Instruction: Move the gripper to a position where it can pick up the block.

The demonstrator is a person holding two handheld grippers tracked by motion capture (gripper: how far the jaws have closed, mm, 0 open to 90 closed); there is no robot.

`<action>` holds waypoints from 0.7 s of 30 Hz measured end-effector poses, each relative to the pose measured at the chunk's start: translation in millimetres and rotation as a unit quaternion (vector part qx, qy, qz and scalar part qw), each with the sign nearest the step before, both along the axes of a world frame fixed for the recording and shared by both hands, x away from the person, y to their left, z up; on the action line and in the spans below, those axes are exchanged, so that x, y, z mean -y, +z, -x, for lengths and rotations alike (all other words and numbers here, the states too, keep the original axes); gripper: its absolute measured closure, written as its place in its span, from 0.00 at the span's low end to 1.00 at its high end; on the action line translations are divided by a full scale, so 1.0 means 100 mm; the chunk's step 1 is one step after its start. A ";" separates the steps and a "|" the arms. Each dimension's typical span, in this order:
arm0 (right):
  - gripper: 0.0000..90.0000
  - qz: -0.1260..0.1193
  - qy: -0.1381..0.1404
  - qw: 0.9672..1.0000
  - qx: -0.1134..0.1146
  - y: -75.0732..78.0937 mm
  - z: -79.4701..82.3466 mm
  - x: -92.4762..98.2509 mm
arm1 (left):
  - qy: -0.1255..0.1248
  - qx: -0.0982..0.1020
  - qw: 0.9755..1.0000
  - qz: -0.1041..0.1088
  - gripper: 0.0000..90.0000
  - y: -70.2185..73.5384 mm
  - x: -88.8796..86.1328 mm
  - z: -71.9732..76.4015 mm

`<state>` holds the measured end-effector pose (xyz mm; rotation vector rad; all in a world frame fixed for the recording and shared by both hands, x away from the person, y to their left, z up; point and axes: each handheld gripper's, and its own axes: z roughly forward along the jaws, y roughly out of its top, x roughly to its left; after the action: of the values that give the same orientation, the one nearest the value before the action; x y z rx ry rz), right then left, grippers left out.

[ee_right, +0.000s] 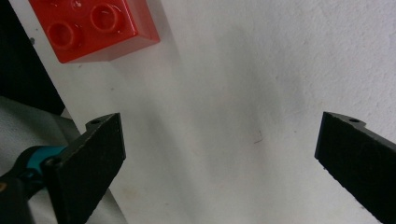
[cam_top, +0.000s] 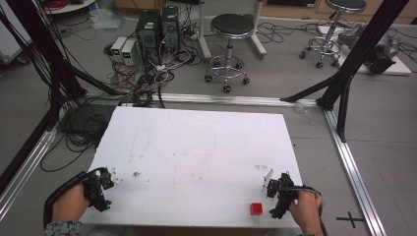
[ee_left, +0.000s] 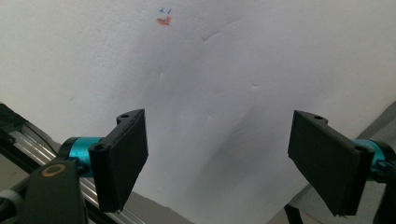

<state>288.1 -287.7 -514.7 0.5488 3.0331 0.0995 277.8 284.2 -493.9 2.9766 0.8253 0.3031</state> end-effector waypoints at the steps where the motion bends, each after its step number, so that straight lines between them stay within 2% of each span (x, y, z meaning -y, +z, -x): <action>1: 0.01 -0.001 0.000 1.000 -0.001 0.00 0.00 0.00 | 0.000 0.000 1.000 0.001 0.23 0.00 0.00 0.00; 11: 0.01 0.001 -0.003 1.000 -0.002 0.00 0.00 0.02 | -0.004 0.001 1.000 0.002 0.23 0.01 0.02 -0.01; 17: 0.01 0.013 0.011 1.000 -0.001 -0.03 0.01 0.00 | -0.002 0.001 1.000 0.004 0.23 0.01 0.02 0.00; 21: 0.01 0.011 0.008 1.000 0.004 -0.02 0.01 0.01 | -0.003 0.001 1.000 0.005 0.23 0.01 0.03 0.00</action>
<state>286.9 -289.0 -516.6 0.5202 3.0276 0.0695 278.0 281.2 -493.0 2.9684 0.8138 0.3001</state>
